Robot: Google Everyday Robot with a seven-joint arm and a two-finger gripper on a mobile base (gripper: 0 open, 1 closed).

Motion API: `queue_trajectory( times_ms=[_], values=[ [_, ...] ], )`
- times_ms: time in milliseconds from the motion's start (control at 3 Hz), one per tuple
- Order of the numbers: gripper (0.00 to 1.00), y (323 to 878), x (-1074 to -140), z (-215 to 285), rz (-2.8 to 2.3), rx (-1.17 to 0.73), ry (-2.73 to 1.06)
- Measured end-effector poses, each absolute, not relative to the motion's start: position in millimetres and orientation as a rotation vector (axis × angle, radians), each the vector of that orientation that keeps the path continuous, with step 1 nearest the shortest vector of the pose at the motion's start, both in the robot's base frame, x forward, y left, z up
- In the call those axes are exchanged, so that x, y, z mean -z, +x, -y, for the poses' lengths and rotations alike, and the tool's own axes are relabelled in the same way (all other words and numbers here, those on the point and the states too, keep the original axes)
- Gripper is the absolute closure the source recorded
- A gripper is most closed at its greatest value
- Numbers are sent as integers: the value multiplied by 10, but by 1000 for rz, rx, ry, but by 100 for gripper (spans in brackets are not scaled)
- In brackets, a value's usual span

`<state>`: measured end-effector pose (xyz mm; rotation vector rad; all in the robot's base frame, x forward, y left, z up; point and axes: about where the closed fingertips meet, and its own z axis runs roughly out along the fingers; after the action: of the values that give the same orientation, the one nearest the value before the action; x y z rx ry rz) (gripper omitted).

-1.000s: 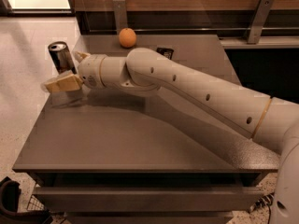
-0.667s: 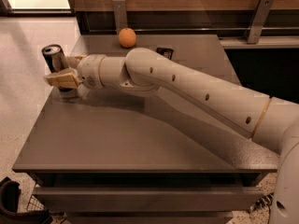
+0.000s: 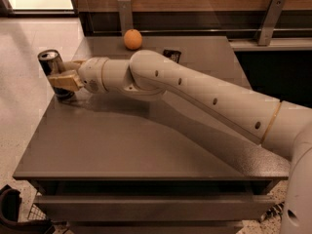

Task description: Knock redbull can over

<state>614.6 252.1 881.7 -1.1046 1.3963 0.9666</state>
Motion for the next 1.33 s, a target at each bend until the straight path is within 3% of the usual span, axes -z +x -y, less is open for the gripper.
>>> queue_trajectory(
  times_ms=[667, 1333],
  values=[
    [100, 6115, -8891, -2475, -1422, -935, -1146],
    [100, 5729, -9624, -2393, -1501, -707, -1498]
  ],
)
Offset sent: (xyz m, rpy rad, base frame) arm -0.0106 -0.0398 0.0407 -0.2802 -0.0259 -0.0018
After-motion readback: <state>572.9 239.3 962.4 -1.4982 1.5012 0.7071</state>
